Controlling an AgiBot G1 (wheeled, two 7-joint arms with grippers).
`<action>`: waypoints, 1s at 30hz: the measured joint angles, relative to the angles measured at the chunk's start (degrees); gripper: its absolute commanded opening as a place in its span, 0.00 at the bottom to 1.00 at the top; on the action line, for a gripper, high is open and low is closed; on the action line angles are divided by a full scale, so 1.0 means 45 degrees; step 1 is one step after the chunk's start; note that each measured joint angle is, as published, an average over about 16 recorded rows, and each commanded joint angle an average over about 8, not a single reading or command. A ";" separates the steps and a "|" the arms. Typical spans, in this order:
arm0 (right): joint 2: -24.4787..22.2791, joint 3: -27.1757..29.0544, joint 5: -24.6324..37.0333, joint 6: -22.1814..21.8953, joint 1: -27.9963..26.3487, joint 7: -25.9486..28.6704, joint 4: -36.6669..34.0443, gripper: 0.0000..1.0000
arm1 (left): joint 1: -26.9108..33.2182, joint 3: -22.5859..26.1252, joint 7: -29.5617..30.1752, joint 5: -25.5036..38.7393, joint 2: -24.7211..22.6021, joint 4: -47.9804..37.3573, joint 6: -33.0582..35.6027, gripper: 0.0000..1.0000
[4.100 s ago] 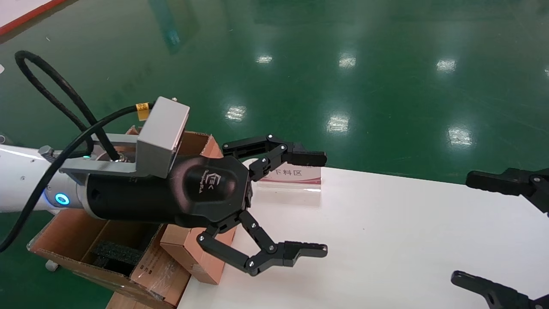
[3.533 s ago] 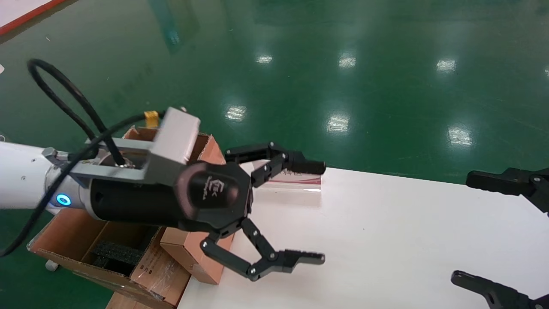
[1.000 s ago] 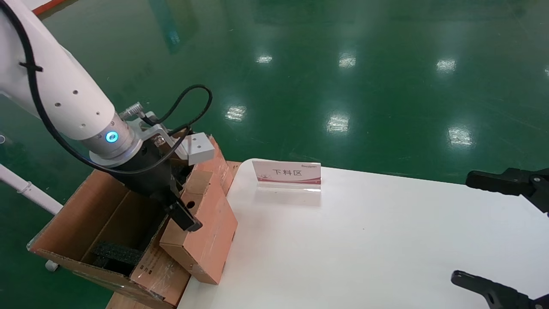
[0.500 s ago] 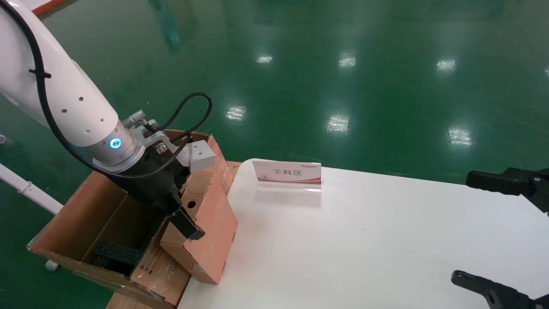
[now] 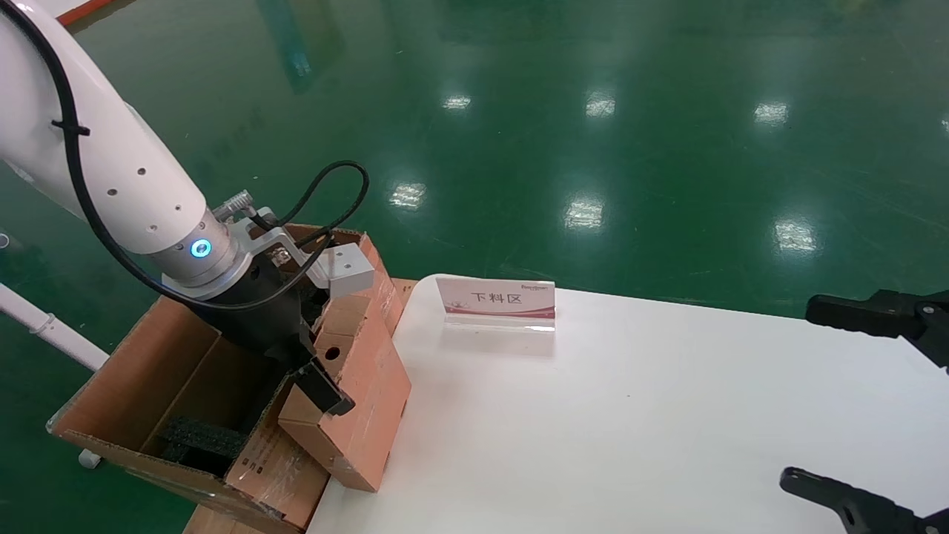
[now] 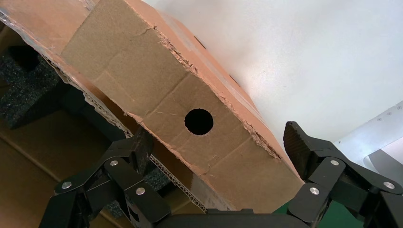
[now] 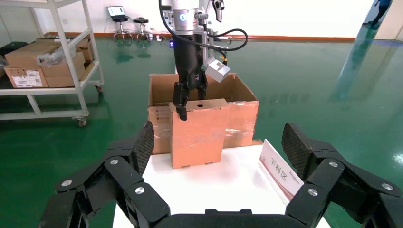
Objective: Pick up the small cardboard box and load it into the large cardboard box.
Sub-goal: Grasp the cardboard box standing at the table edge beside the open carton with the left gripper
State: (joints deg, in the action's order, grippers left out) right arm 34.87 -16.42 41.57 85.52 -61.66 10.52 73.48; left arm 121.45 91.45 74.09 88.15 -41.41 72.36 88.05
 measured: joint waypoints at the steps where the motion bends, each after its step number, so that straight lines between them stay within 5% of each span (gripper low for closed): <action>1: 0.0000 0.0000 0.0000 0.0000 0.0000 0.0000 0.0000 0.00 | 0.0000 -0.0001 -0.0002 0.0001 -0.0001 0.0004 0.0001 0.00; 24: 0.0000 0.0000 0.0001 0.0000 0.0000 0.0000 0.0000 0.00 | -0.0012 -0.0016 -0.0022 0.0022 -0.0018 0.0043 0.0015 0.00; 25: 0.0000 0.0000 0.0001 0.0000 0.0000 0.0000 0.0000 0.04 | -0.0013 -0.0016 -0.0022 0.0022 -0.0018 0.0044 0.0015 0.00; 30: 0.0000 0.0000 0.0003 0.0001 0.0000 0.0000 0.0000 0.66 | -0.0015 -0.0016 -0.0022 0.0023 -0.0019 0.0047 0.0014 0.00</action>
State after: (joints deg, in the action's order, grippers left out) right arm 34.87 -16.42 41.58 85.52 -61.66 10.53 73.48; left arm 121.38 91.37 73.99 88.25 -41.50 72.57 88.11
